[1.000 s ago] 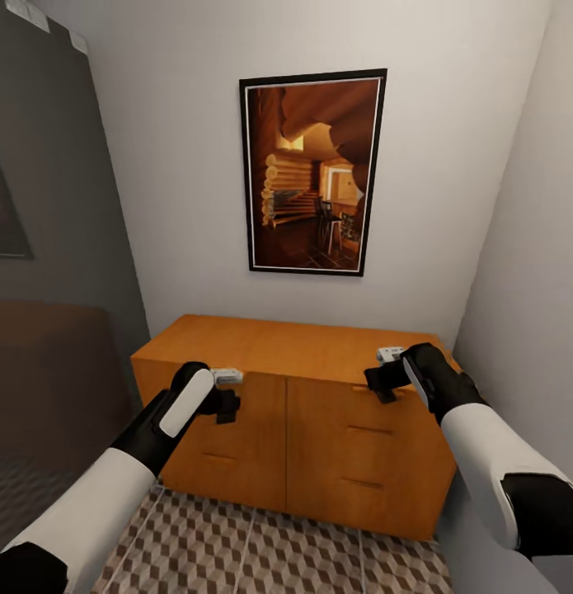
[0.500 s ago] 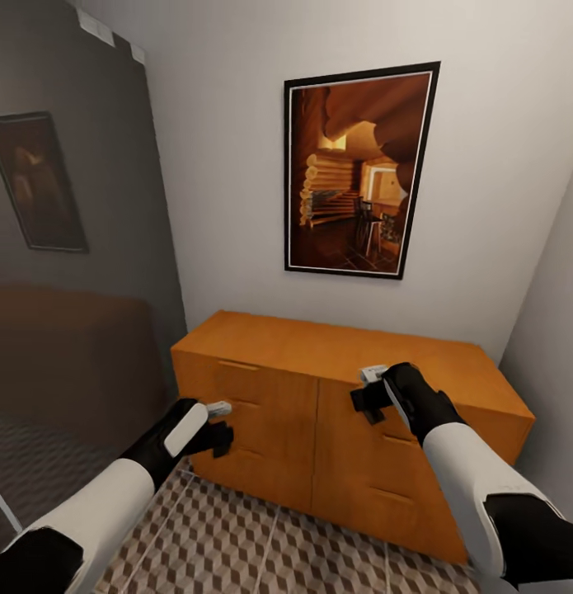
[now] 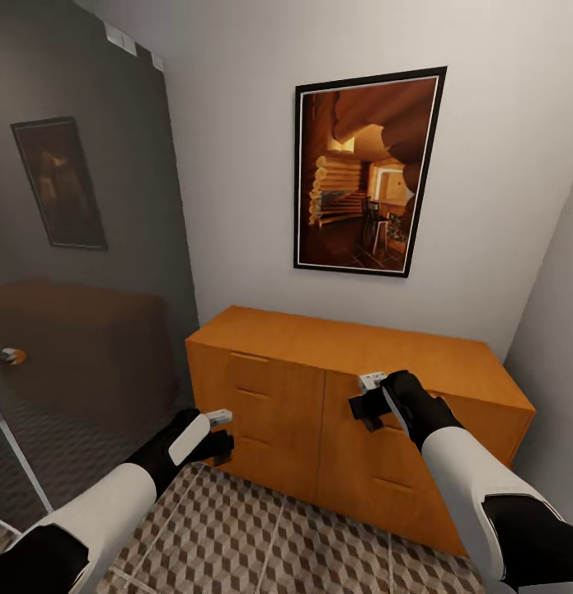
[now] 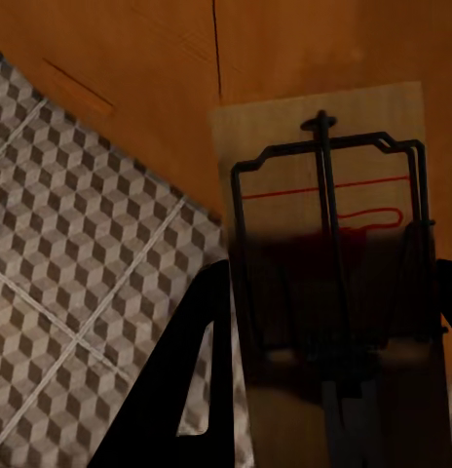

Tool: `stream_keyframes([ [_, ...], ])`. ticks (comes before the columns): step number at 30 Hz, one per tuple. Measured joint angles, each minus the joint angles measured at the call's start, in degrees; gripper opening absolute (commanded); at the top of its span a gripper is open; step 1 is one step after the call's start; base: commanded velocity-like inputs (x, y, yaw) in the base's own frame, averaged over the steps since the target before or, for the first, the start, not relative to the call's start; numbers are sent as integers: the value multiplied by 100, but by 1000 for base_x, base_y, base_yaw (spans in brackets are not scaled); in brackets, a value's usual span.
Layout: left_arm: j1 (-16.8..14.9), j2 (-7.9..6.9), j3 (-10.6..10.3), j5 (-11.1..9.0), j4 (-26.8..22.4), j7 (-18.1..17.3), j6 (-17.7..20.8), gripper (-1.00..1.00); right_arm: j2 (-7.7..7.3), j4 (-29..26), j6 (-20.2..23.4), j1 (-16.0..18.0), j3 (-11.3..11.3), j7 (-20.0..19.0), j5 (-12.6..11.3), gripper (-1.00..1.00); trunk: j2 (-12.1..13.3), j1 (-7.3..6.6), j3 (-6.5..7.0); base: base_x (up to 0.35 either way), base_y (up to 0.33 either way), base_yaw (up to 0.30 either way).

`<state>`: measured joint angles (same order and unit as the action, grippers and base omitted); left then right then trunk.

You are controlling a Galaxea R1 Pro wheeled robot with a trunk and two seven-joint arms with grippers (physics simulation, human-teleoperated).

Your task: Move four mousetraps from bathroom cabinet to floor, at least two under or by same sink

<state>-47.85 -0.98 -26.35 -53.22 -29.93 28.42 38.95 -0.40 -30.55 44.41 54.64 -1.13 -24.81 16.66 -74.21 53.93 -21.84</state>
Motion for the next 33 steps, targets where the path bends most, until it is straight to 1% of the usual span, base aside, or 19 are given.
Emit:
stream_keyframes([
  [12,0,-6,-16,-6,25,-6,14,-100,-1,5,-3,0,0,-1,-9,-100,0,0,0,-342,0,1],
  [14,0,-8,-16,-2,25,-5,15,-100,-1,6,-4,0,0,3,-5,-100,0,-1,0,-233,0,139],
  [18,1,-15,-16,-8,34,-19,-6,-100,0,7,-6,1,0,8,7,-100,0,-3,0,-70,0,234],
  [21,1,-21,-16,-4,128,-27,-43,-100,3,9,-6,1,0,9,8,-100,0,-3,0,-16,0,264],
  [27,-1,-42,-12,25,602,-61,-157,-100,19,141,-50,0,0,6,11,-100,0,-3,0,-3,0,272],
  [30,-2,-68,-15,17,922,-232,-534,-100,100,339,-163,0,-3,8,23,-100,0,-3,0,0,0,274],
  [31,-2,-70,-15,13,989,-295,-604,-100,122,375,-189,0,-3,9,31,-100,0,-3,0,0,0,274],
  [33,-2,-83,-21,26,1418,-759,-873,-100,207,556,-323,0,-1,33,41,-100,0,-3,-1,0,0,275],
])
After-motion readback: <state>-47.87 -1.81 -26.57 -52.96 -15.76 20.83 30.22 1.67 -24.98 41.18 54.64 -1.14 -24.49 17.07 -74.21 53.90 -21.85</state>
